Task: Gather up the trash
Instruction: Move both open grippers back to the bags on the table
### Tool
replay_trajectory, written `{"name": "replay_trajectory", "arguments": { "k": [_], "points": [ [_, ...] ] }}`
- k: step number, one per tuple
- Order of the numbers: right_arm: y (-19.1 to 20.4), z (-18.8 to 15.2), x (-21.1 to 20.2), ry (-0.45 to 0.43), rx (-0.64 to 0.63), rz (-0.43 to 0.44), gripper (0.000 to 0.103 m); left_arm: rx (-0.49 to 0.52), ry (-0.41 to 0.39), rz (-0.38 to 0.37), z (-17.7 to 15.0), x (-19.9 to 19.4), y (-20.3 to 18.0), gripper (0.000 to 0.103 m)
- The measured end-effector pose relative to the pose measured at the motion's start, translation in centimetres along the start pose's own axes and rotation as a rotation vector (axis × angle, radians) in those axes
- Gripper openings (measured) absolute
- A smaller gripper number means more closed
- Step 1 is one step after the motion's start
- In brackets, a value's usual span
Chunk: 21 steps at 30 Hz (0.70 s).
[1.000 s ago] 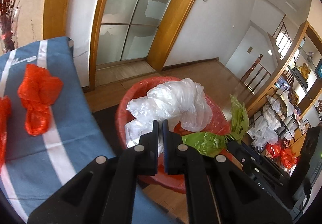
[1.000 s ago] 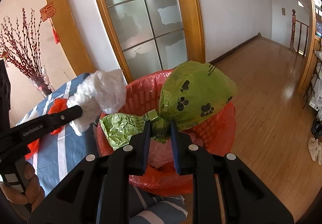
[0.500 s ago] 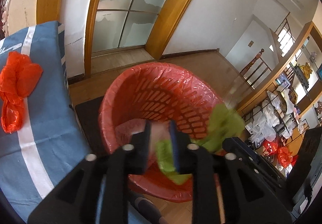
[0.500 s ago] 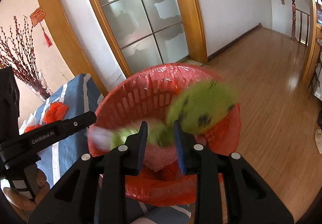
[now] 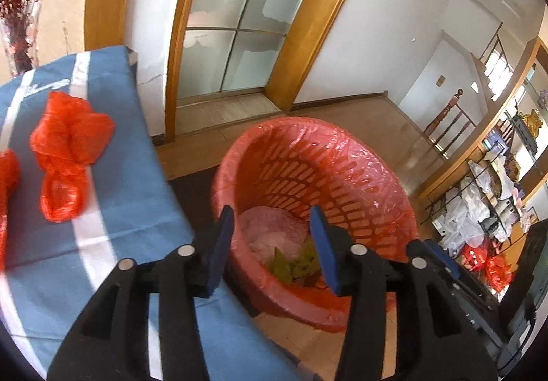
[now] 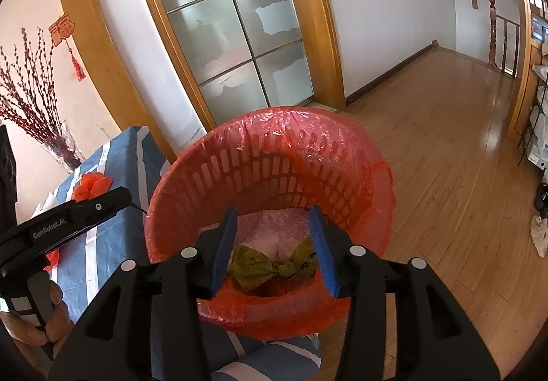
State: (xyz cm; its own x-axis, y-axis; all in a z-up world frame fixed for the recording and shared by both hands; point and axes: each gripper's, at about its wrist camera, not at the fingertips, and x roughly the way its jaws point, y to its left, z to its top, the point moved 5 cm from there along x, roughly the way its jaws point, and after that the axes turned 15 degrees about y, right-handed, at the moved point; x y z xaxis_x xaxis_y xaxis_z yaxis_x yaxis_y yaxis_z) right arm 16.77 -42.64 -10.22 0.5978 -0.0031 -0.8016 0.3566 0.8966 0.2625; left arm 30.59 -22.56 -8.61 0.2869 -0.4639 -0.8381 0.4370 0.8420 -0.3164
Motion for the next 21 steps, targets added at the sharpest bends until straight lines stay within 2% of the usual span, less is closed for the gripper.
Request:
{"name": "replay_trajectory", "arguments": {
  "k": [6,9,15,21],
  "points": [
    [1.7,-0.3,-0.8,-0.018,-0.044,0.008,0.049,-0.029,-0.038,0.055,-1.6,-2.6,2.6,0.059],
    [3.2,-0.5,-1.1,-0.021,-0.079,0.018,0.049,-0.061,-0.058,0.099,-2.8,-4.5,5.0,0.064],
    [7.1,-1.4,-1.2,-0.011,-0.160,0.050,0.049,-0.147,-0.082,0.183,-5.1,-7.9,10.2,0.067],
    [12.4,-2.7,-0.9,0.012,-0.271,0.100,0.049,-0.247,-0.123,0.297,-7.8,-11.7,15.7,0.081]
  ]
}}
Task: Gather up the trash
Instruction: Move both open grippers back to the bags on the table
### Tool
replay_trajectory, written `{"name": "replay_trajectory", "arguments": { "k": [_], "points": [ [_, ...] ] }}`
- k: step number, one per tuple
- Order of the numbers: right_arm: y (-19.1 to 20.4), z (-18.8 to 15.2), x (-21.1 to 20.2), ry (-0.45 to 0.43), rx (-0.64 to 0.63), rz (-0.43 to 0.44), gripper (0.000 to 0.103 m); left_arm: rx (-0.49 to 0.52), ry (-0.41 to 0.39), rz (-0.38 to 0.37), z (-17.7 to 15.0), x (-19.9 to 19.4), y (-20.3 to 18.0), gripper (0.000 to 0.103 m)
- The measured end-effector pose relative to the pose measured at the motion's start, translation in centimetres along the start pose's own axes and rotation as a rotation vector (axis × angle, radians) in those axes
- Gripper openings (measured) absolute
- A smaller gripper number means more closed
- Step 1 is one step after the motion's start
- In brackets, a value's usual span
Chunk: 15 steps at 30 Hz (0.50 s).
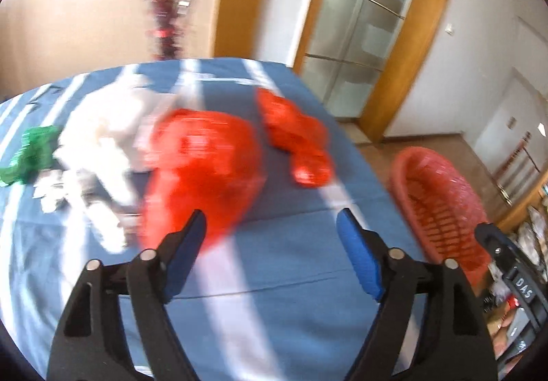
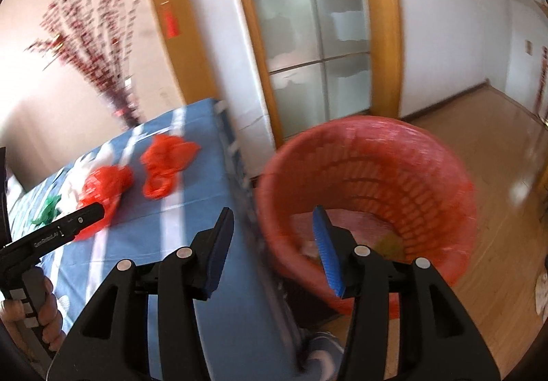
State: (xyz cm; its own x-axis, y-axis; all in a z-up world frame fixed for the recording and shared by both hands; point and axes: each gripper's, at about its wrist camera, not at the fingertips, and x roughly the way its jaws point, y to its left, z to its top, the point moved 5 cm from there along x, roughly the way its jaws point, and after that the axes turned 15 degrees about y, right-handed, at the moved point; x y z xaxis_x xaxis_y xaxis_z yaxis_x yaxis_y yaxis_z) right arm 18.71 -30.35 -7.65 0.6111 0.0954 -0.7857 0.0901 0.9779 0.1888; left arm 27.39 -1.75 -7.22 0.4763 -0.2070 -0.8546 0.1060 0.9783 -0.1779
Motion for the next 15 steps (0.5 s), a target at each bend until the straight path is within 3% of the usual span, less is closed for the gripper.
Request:
{"name": "replay_trajectory", "arguments": {
  "k": [7,13,15],
  "points": [
    [8.9,0.3,1.8,0.034,-0.167,0.088,0.049,-0.113,-0.072,0.138,-1.1,-3.3,8.5,0.098],
    [16.5,0.4,4.4,0.087,-0.276,0.157,0.050,-0.217,-0.084,0.231,-2.1,-5.1,15.6,0.099],
    [18.2,0.7,5.4,0.107,-0.277,0.176,0.058,-0.259,-0.081,0.235,-2.6,-5.5,17.7,0.099]
  ]
}}
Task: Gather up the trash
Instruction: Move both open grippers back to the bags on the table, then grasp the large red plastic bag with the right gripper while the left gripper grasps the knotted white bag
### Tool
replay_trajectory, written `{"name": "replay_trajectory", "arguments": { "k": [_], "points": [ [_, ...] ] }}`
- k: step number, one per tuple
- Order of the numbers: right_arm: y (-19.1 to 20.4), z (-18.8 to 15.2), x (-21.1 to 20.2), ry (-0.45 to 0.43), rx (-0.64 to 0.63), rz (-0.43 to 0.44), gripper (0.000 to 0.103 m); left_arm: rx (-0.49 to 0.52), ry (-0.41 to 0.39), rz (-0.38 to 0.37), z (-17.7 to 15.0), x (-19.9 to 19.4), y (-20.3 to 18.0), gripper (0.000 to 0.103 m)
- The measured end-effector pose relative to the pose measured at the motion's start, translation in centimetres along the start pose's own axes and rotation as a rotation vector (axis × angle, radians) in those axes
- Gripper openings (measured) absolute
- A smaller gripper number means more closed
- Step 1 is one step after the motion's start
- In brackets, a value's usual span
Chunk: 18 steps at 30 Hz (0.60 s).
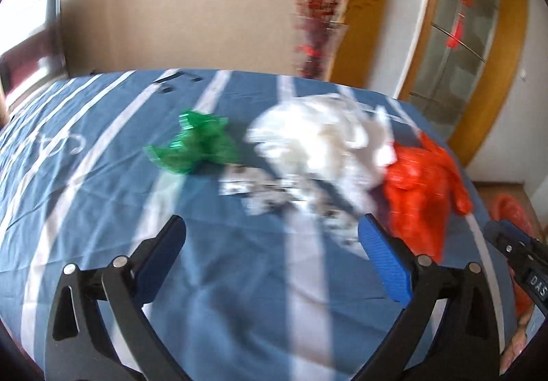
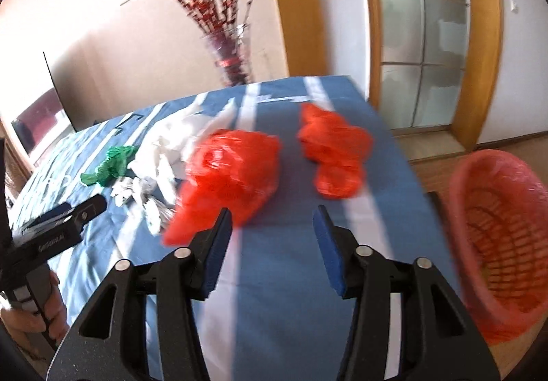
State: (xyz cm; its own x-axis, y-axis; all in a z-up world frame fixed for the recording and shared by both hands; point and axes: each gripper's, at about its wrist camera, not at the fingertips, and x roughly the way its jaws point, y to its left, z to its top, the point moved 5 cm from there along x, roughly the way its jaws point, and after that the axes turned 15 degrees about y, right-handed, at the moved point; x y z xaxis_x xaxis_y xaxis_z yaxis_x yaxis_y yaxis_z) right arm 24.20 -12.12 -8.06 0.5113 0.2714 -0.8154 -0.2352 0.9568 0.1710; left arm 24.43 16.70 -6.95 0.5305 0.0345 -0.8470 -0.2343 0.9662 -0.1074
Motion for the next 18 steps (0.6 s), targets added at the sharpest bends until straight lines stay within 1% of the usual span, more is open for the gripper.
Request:
{"name": "replay_trajectory", "arguments": {
  "k": [4,6,8,12,16,17,18],
  "points": [
    [1.7,1.8,2.4,0.024,0.043,0.025,0.068,-0.052,0.005,0.002,0.2,0.1,3.5,0.099],
    [2.0,2.5,3.1,0.020,0.059,0.011,0.076,-0.066,0.005,0.006,0.2,0.1,4.5,0.099],
    [2.2,3.4,4.1,0.023,0.073,-0.013,0.079,-0.081,0.004,0.005,0.2,0.2,5.5,0.099],
    [2.6,4.4,5.6,0.045,0.086,-0.031,0.079,-0.099,0.006,0.000,0.2,0.4,6.8,0.099],
    [3.5,4.6,7.2,0.080,0.063,-0.057,0.078,-0.110,0.010,-0.005,0.4,0.9,7.7,0.099],
    [3.7,4.5,7.5,0.090,0.054,-0.063,0.074,-0.111,0.010,-0.006,0.4,1.0,7.8,0.099],
    [3.9,4.4,7.8,0.098,0.045,-0.062,0.066,-0.112,0.010,-0.007,0.4,1.1,7.9,0.099]
  ]
}}
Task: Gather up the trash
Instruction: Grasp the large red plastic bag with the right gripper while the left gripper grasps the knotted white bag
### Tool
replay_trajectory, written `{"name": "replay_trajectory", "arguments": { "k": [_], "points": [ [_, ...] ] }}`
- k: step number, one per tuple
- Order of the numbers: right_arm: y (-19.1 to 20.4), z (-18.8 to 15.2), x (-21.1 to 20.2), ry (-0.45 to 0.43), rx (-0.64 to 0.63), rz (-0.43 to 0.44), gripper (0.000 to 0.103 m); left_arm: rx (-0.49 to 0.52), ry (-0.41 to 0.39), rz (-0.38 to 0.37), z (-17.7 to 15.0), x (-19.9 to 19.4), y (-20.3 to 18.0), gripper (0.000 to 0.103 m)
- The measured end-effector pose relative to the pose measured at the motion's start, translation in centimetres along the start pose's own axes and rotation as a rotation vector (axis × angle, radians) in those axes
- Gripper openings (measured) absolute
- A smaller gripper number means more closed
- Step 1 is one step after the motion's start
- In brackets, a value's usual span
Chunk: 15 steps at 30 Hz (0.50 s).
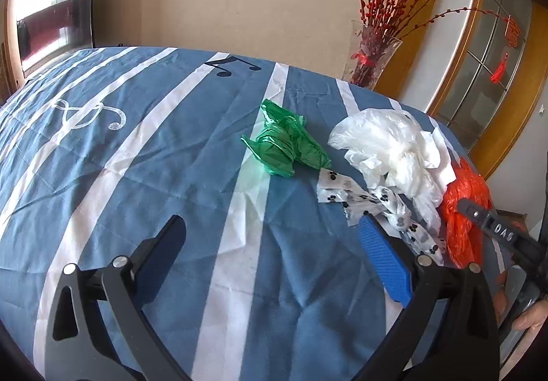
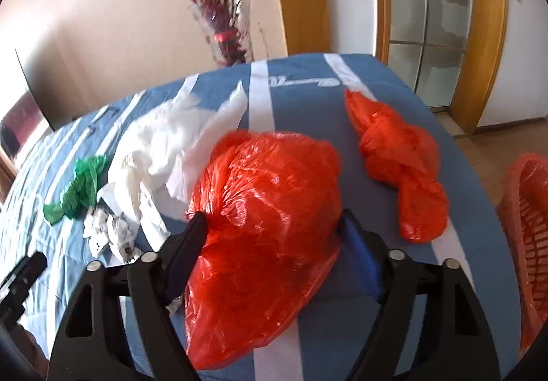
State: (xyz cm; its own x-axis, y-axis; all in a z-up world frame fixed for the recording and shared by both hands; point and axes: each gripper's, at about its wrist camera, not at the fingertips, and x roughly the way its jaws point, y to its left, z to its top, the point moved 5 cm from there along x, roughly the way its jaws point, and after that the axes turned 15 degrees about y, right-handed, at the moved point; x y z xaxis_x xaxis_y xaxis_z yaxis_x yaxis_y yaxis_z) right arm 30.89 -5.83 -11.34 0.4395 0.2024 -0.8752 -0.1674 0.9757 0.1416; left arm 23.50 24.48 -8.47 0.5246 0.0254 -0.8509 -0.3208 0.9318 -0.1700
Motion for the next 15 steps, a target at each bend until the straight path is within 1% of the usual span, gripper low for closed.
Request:
{"name": "replay_trajectory", "arguments": {
  "k": [1,3,4,5,6,9,11,15],
  "points": [
    [0.3,-0.2,0.3,0.012,-0.013,-0.001,0.061,-0.001,0.000,-0.001,0.1,0.1,0.1,0.099],
    [0.6,-0.5,0.5,0.016,-0.031,-0.007,0.045,-0.001,-0.001,-0.006,0.3,0.1,0.0,0.099],
    [0.7,-0.7,0.4,0.010,-0.040,-0.016,0.041,0.001,-0.003,-0.012,0.4,0.1,-0.1,0.099],
    [0.7,-0.8,0.1,0.006,-0.046,-0.019,0.033,0.004,-0.005,-0.019,0.5,0.1,-0.3,0.099],
    [0.6,-1.0,-0.2,0.003,-0.050,-0.018,0.028,0.009,-0.009,-0.025,0.6,0.1,-0.6,0.098],
    [-0.1,-1.7,-1.0,0.004,-0.047,-0.001,0.025,0.026,-0.013,-0.041,1.0,0.3,-1.6,0.098],
    [-0.7,-2.3,-1.6,-0.001,-0.044,-0.001,0.024,0.042,-0.014,-0.065,1.4,0.3,-2.8,0.098],
    [-2.0,-3.9,-2.8,-0.011,-0.042,-0.014,0.024,0.091,-0.029,-0.097,2.4,0.4,-5.8,0.098]
  ]
}}
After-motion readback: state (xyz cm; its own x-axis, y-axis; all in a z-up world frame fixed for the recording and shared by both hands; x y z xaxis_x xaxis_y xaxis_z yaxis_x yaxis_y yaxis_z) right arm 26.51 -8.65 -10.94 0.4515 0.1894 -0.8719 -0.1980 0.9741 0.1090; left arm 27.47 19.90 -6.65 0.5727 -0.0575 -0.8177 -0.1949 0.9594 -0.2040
